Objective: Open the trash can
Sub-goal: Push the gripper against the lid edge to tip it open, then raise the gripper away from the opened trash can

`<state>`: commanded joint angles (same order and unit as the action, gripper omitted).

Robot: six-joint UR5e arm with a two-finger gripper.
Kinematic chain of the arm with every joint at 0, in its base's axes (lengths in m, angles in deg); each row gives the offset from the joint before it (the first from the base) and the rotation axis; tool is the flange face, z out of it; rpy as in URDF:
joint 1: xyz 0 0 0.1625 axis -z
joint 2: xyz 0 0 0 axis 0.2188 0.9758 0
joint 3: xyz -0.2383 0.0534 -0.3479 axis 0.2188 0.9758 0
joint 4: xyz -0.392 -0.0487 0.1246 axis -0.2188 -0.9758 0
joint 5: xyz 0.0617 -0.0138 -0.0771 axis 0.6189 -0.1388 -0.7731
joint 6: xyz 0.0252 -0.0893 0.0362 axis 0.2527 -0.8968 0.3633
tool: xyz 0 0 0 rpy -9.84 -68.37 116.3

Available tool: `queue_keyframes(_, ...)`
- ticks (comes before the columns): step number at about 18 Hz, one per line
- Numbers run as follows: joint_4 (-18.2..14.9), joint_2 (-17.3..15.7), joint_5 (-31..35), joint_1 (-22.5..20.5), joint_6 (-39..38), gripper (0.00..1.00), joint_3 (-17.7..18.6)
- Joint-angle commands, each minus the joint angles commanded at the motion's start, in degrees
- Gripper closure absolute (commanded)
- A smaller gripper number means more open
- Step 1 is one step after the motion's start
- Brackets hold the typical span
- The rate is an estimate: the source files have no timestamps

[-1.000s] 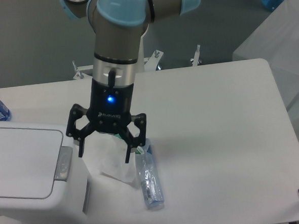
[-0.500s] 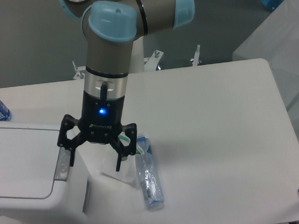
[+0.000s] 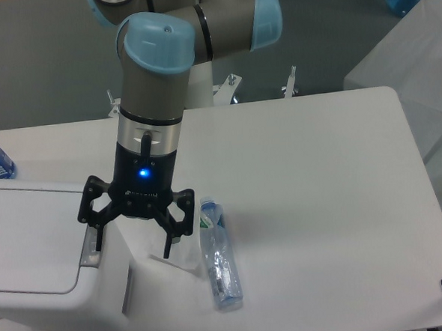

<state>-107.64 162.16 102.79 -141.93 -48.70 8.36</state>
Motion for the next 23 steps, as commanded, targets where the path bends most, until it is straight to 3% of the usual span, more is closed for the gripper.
queue_keyframes(23,0.0,1.1,0.2,0.7,-0.1,0.0,0.0)
